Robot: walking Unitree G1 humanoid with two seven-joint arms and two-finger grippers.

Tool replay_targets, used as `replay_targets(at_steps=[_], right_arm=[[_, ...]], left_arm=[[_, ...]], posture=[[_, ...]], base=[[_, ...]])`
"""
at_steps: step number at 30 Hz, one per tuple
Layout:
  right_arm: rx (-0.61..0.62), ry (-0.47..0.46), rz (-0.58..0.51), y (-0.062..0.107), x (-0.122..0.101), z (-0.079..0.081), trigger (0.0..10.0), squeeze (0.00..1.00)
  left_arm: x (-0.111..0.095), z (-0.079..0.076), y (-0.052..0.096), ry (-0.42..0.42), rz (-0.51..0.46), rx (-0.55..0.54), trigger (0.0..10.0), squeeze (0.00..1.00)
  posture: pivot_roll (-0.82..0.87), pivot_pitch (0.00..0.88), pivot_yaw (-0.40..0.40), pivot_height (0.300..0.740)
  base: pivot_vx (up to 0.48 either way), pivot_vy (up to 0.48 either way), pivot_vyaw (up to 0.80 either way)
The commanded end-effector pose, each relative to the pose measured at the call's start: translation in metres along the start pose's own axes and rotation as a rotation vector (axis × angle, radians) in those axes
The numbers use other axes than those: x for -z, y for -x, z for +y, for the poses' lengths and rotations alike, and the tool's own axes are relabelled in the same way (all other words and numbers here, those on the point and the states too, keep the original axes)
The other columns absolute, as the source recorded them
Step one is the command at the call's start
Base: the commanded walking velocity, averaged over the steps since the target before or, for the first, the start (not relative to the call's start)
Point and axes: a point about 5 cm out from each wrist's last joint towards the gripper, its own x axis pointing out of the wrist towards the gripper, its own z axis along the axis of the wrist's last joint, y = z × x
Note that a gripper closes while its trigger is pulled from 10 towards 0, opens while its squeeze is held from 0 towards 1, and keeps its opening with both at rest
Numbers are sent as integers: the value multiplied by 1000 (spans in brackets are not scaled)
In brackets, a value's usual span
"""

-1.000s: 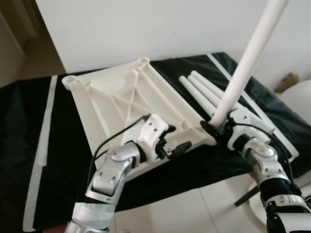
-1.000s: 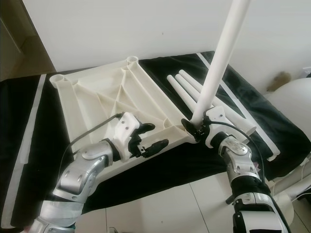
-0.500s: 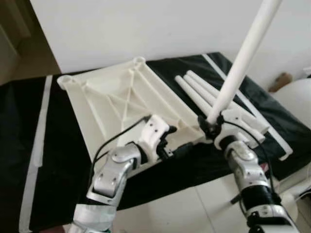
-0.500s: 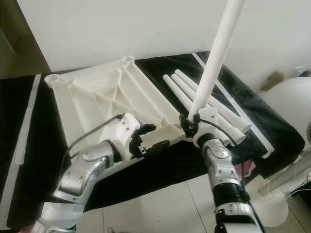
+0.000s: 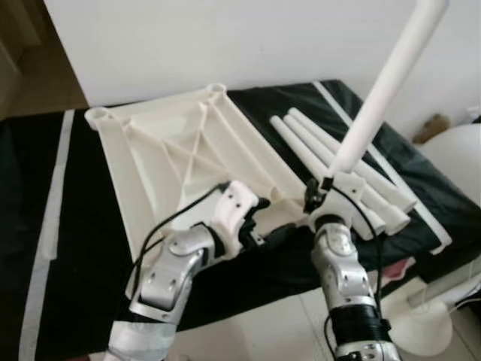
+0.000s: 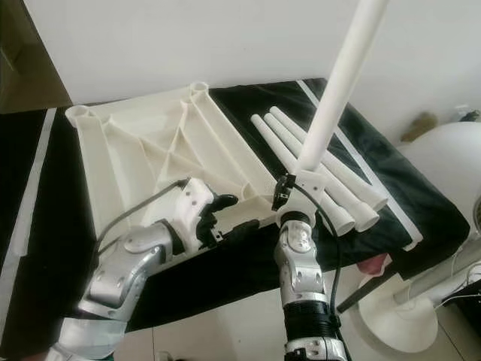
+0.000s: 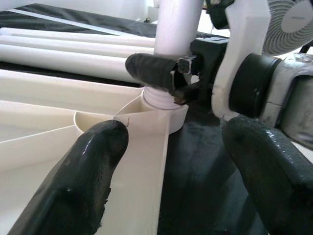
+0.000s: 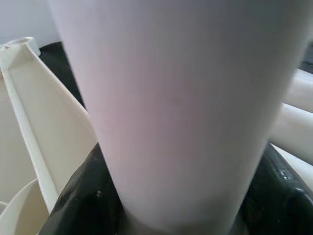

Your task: Building children table

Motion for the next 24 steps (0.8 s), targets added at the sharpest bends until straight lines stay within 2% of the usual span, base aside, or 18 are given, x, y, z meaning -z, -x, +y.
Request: replay_targets(at_steps=[1,5,6,7,10,14,18,20,21,22,23,24], right_arm=[[-14,-90,-24,3,-7,2,10000,0],[-17,-62,-29,9,-10,8,10000,0],[-22,-50,-35,11,-11,8,10000,765],[-25,-60,-33,11,-11,7,10000,1000],[-61,-100,-31,13,-12,6,10000,1000],[-92,-106,-43,13,-15,2,10000,1000],[-110,-93,-48,12,-17,-2,10000,1000],[-164,-53,-53,11,-21,-10,10000,1000],[-235,-11,-45,7,-22,-17,10000,82],[-235,-11,-45,7,-22,-17,10000,82],[-241,8,-50,5,-23,-22,10000,0],[-242,18,-53,4,-24,-25,10000,0]], left_arm=[[2,4,1,-2,13,-88,10000,0],[0,6,-1,-4,6,-91,10000,0],[0,6,-1,-4,4,-91,10000,0],[0,5,-1,-4,4,-91,10000,0],[1,3,-1,-7,4,-92,10000,0],[1,3,-1,-8,4,-89,10000,0],[0,3,-1,-8,4,-88,10000,0],[0,4,0,-9,5,-92,10000,0],[0,5,0,-14,5,-97,10000,0],[0,5,0,-14,5,-97,10000,0],[-1,5,0,-13,3,-98,10000,0],[-1,5,-1,-13,2,-99,10000,0]], posture=[[-33,37,3,740],[-39,37,4,740],[-41,38,3,740],[-42,39,2,740],[-42,41,1,740],[-42,39,0,740],[-41,45,-1,740],[-40,52,3,740],[-39,53,3,740],[-39,53,3,740],[-39,54,4,740],[-38,54,3,740]], base=[[0,0,0],[0,0,0],[0,0,0],[0,0,0],[0,0,0],[0,0,0],[0,0,0],[0,0,0],[0,0,0],[0,0,0],[0,0,0],[0,0,0]])
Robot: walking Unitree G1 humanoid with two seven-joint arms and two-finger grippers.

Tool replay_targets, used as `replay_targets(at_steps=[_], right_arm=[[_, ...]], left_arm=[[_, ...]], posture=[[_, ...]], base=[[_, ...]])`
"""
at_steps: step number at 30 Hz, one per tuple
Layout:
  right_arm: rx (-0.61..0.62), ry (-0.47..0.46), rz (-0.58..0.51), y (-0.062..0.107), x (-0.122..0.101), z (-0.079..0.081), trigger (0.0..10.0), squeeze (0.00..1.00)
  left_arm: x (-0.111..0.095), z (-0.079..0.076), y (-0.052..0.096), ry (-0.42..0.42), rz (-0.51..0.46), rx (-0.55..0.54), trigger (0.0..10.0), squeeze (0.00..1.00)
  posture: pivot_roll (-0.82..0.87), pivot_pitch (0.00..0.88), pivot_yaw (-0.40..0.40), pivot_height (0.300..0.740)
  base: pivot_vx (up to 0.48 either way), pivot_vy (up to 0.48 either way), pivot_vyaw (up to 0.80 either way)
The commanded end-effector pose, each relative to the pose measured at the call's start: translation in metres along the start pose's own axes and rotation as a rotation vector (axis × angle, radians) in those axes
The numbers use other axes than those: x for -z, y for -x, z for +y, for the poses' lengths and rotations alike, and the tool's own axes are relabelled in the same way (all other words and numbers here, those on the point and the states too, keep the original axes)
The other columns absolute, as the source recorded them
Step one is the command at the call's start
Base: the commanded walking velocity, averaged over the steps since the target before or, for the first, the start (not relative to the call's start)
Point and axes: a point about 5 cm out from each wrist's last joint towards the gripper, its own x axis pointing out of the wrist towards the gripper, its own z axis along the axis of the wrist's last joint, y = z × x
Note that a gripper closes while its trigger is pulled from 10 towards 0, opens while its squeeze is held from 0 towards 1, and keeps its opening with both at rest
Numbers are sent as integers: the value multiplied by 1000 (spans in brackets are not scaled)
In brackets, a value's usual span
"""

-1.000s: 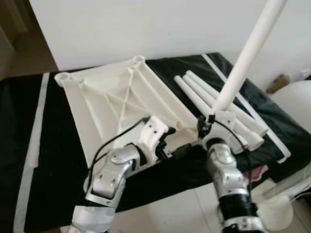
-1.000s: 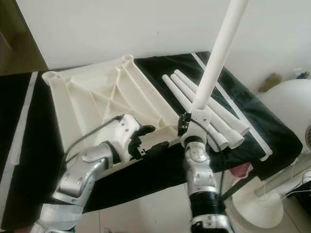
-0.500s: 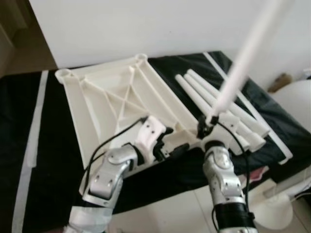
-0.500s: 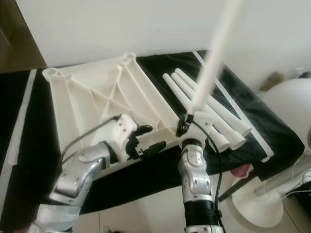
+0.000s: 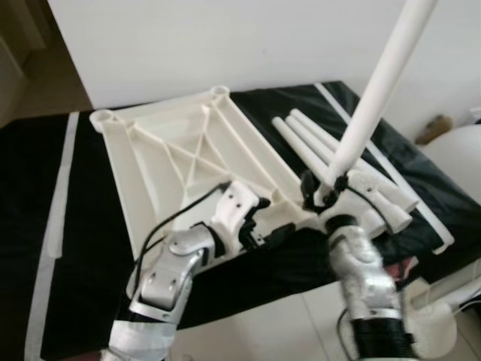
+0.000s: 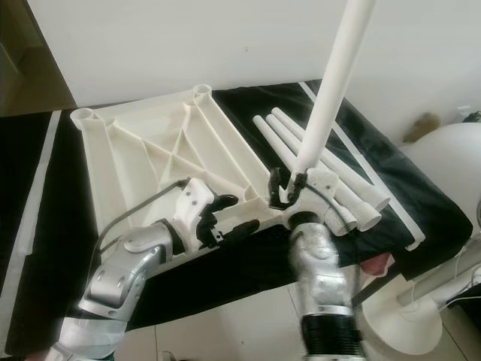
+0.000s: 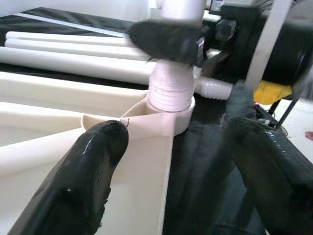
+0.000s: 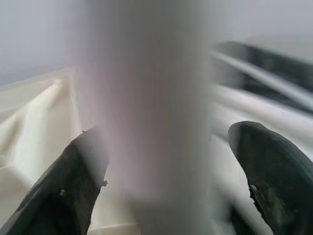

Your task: Building children table

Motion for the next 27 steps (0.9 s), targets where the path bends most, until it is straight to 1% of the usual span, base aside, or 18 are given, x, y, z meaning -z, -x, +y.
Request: replay_targets(at_steps=[1,2,3,4,5,6,9,11,12,13,15,17,20,23,24,25,27], right_arm=[[-35,2,20,-2,4,-6,10000,0],[-66,24,28,-3,5,-9,10000,0],[-66,24,28,-3,5,-9,10000,0],[-102,58,41,-5,6,-12,10000,0],[-102,58,41,-5,6,-12,10000,0],[-168,123,67,-8,9,-18,10000,0],[-226,150,72,-10,9,-19,10000,0],[-257,164,69,-11,8,-17,10000,0],[-257,164,69,-11,8,-17,10000,0],[-283,164,69,-11,8,-16,10000,0],[-331,143,88,-11,11,-12,10000,0],[-346,114,122,-9,19,-10,10000,0],[-354,96,138,-8,23,-9,10000,0],[-389,39,184,-2,37,-5,10000,0],[-395,30,196,0,41,-4,10000,0],[-396,44,205,1,44,-3,10000,0],[-402,57,217,4,49,-2,10000,0]], left_arm=[[0,4,-1,-8,3,-95,10000,0],[0,4,-1,-7,1,-93,10000,0],[0,4,-1,-7,1,-93,10000,0],[0,4,-2,-13,3,-92,10000,0],[0,4,-2,-13,3,-92,10000,0],[4,2,-3,-40,32,-77,10000,0],[10,1,-4,-74,64,-69,10000,0],[12,1,-4,-77,77,-69,10000,0],[12,1,-4,-77,77,-69,10000,0],[14,1,-5,-81,89,-72,10000,0],[24,1,-6,-98,158,-76,10000,0],[31,2,-5,-137,207,-80,10000,0],[32,2,-5,-132,205,-75,10000,0],[32,0,-5,-89,204,-51,10000,0],[33,0,-5,-103,219,-48,10000,0],[34,2,-4,-120,228,-59,10000,0],[34,5,-3,-112,221,-77,10000,0]], posture=[[-40,54,2,740],[-42,54,2,740],[-42,54,2,740],[-43,55,3,740],[-43,55,3,740],[-44,53,0,740],[-45,55,-2,740],[-46,54,-1,740],[-46,54,-1,740],[-46,54,-1,740],[-43,54,-4,740],[-43,54,-5,740],[-45,54,-7,740],[-44,56,-5,740],[-44,56,-5,740],[-44,54,-6,740],[-45,58,-7,740]], base=[[0,0,0],[0,0,0],[0,0,0],[0,0,0],[0,0,0],[0,0,0],[0,0,0],[0,0,0],[0,0,0],[0,0,0],[0,0,0],[0,0,0],[0,0,0],[0,0,0],[0,0,0],[0,0,0],[0,0,0]])
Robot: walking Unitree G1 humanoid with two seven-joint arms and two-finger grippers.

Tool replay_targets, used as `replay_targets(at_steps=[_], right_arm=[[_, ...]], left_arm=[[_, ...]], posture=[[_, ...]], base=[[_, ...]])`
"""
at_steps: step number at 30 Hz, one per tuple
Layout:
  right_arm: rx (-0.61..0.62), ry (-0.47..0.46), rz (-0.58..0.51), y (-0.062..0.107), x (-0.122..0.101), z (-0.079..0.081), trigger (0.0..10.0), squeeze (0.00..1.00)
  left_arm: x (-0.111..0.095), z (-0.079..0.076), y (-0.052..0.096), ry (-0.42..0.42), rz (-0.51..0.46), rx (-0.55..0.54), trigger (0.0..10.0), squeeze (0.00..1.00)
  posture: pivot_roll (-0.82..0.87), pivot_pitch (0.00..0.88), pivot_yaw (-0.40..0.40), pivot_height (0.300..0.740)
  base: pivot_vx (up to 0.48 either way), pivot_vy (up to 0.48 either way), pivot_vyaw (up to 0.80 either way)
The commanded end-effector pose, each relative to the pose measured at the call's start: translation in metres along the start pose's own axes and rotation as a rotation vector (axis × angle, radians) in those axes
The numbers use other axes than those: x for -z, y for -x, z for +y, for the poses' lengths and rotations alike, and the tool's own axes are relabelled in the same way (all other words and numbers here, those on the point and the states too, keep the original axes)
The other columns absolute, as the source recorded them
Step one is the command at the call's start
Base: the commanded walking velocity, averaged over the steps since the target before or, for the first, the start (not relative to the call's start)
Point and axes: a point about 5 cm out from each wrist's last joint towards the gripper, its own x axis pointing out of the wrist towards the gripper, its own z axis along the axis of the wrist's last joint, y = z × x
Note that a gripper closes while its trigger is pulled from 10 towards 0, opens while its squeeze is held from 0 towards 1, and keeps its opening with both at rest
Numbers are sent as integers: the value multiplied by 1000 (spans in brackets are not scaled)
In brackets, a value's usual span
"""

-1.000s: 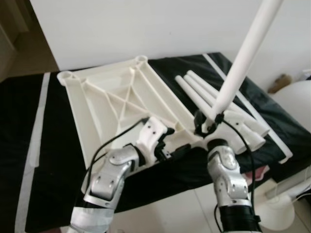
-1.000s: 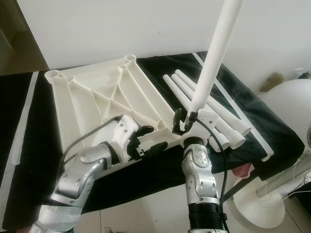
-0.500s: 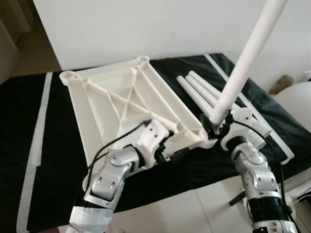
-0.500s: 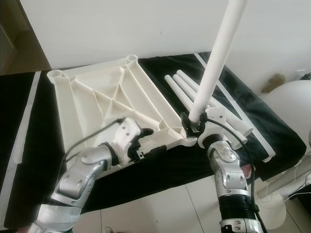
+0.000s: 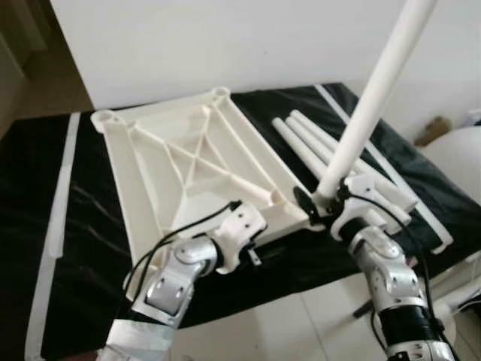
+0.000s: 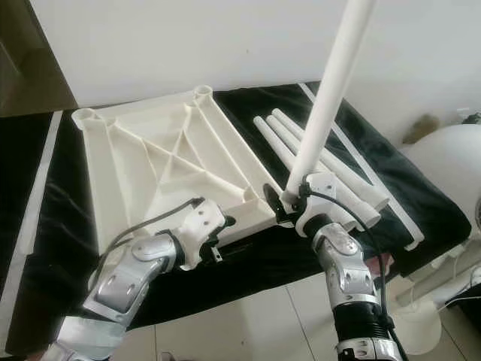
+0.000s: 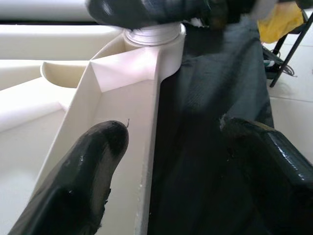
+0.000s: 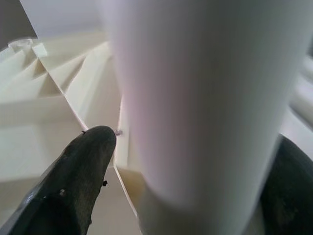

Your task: Building children table

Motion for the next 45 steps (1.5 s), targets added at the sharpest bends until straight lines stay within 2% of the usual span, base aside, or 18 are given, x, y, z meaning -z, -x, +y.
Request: replay_targets(at_steps=[1,7,12,16,24,29,34,40,45], right_arm=[[-33,-14,69,2,18,9,10000,0],[-82,-36,63,1,18,24,10000,0],[-124,-34,43,-2,16,44,10000,0],[-136,-28,35,1,13,50,10000,0],[-132,-17,26,5,10,45,10000,0],[-148,101,-19,8,-5,21,10000,0],[-208,142,-32,2,-12,18,10000,0],[-268,182,-20,-8,-17,17,10000,0],[-313,222,17,-17,-14,15,10000,0]], left_arm=[[4,8,0,10,14,-107,10000,0],[-5,10,6,44,-59,-86,10000,0],[-8,10,13,59,-96,-35,10000,0],[-11,9,20,29,-145,-21,10000,0],[-16,15,24,2,-193,-56,10000,0],[-23,14,32,-57,-255,-44,10000,0],[-33,9,38,-58,-349,-4,10000,0],[-29,10,35,-61,-328,6,10000,0],[-25,8,30,-98,-291,-11,10000,0]], posture=[[-45,58,-7,740],[-45,57,-12,740],[-47,49,-37,740],[-48,45,-45,740],[-44,38,-52,740],[-38,23,-54,740],[-41,19,-51,740],[-37,14,-52,740],[-32,12,-51,740]], base=[[0,0,0],[0,0,0],[0,0,0],[0,0,0],[0,0,0],[0,0,0],[0,0,0],[0,0,0],[0,0,0]])
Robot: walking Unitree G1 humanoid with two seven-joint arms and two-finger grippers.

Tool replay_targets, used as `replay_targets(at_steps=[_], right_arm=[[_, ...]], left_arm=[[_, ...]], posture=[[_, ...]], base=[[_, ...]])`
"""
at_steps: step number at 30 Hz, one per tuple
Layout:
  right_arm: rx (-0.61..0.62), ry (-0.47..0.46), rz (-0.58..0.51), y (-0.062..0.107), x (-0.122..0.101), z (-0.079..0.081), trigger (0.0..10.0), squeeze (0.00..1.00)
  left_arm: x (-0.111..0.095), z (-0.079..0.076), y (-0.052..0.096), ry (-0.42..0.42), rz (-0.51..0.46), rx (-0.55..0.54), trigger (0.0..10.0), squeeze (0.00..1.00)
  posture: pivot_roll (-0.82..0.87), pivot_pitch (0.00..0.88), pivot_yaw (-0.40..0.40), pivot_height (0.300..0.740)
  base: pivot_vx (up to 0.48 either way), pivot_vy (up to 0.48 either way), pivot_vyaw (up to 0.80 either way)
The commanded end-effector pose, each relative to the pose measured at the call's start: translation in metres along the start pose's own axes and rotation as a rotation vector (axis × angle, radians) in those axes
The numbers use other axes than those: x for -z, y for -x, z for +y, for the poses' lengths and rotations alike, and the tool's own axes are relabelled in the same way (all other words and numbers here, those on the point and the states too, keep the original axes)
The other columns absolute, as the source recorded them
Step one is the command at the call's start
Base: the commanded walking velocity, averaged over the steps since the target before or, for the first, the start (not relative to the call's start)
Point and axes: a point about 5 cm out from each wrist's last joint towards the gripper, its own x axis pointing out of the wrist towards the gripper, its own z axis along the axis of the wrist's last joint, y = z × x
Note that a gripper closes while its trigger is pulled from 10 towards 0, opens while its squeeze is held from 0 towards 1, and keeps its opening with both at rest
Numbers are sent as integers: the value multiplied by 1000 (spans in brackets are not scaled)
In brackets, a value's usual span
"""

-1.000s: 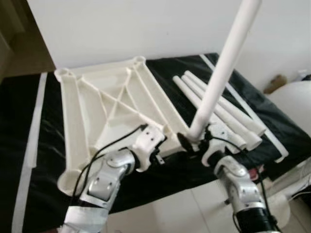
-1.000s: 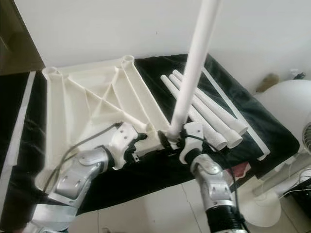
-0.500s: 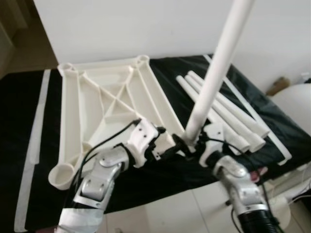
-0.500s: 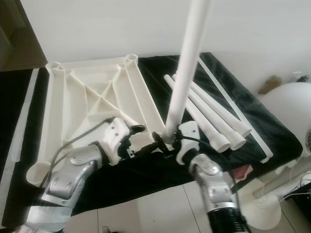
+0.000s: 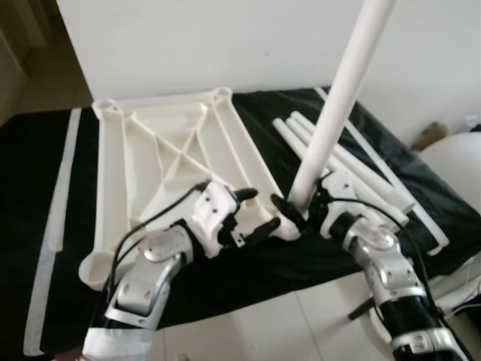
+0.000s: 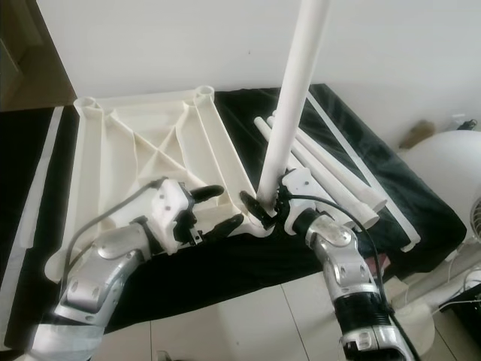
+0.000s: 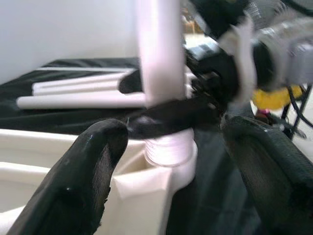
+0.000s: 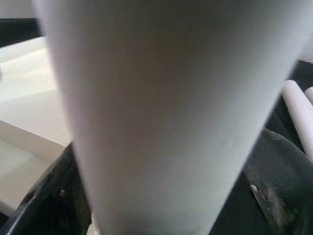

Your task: Building children table

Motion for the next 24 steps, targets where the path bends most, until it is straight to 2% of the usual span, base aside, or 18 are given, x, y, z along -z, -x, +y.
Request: replay_targets(at_steps=[1,2,3,4,6,7,10,15,18,19,20,24], right_arm=[[-23,17,36,-1,7,1,10000,0],[-31,19,41,-2,9,0,7686,0],[-36,19,44,-3,9,0,7686,0],[-38,25,48,-4,10,0,4000,0],[-39,30,50,-4,11,-1,4000,0],[-43,28,52,-4,11,-1,0,0],[-42,14,52,-4,13,-1,0,0],[-31,1,54,-2,16,-2,0,0],[-2,-47,51,1,21,-3,0,0],[18,-65,52,2,21,-4,9490,0],[34,-82,51,2,22,-4,10000,0],[93,-136,40,2,23,-3,10000,0]], left_arm=[[2,-4,-3,-12,9,29,10000,0],[2,-5,-4,-11,10,23,10000,0],[2,-5,-4,-11,11,18,10000,0],[3,-5,-5,-10,16,10,10000,0],[3,-5,-5,-9,19,5,10000,0],[5,-4,-6,-9,28,-10,10000,0],[6,-3,-7,13,32,-42,10000,0],[8,-2,-7,-2,50,-47,10000,0],[10,1,-8,12,73,-52,10000,0],[10,1,-8,12,76,-54,10000,0],[10,2,-8,9,79,-57,10000,0],[12,3,-9,26,97,-65,10000,0]], posture=[[-28,13,-52,740],[-27,14,-51,740],[-27,14,-51,740],[-26,15,-49,740],[-26,15,-49,740],[-22,19,-48,740],[-22,20,-46,740],[-21,28,-38,740],[-24,34,-26,740],[-26,35,-21,740],[-27,36,-20,740],[-32,38,-12,740]], base=[[0,0,0],[0,0,0],[0,0,0],[0,0,0],[0,0,0],[0,0,0],[0,0,0],[0,0,0],[0,0,0],[0,0,0],[0,0,0],[0,0,0]])
